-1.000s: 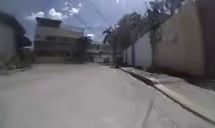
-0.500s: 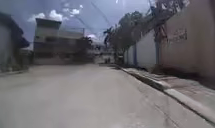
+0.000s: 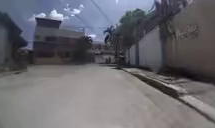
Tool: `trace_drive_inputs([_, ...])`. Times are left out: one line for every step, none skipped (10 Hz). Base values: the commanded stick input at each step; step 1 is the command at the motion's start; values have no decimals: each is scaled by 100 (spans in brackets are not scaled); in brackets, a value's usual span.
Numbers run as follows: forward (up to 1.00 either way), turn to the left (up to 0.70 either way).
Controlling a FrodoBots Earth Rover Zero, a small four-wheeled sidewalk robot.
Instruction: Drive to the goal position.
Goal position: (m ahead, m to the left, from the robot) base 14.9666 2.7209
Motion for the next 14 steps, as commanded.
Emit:
trace_drive_inputs([85,0])
trace_drive_inputs([85,0])
trace_drive_inputs([85,0])
trace_drive_inputs([85,0])
trace_drive_inputs([85,0])
trace_drive_inputs([85,0])
trace_drive_inputs([85,0])
trace_drive_inputs([85,0])
trace_drive_inputs([85,0])
trace_drive_inputs([85,0])
trace_drive_inputs([85,0])
trace_drive_inputs([85,0])
trace_drive_inputs([85,0])
trace_drive_inputs([85,0])
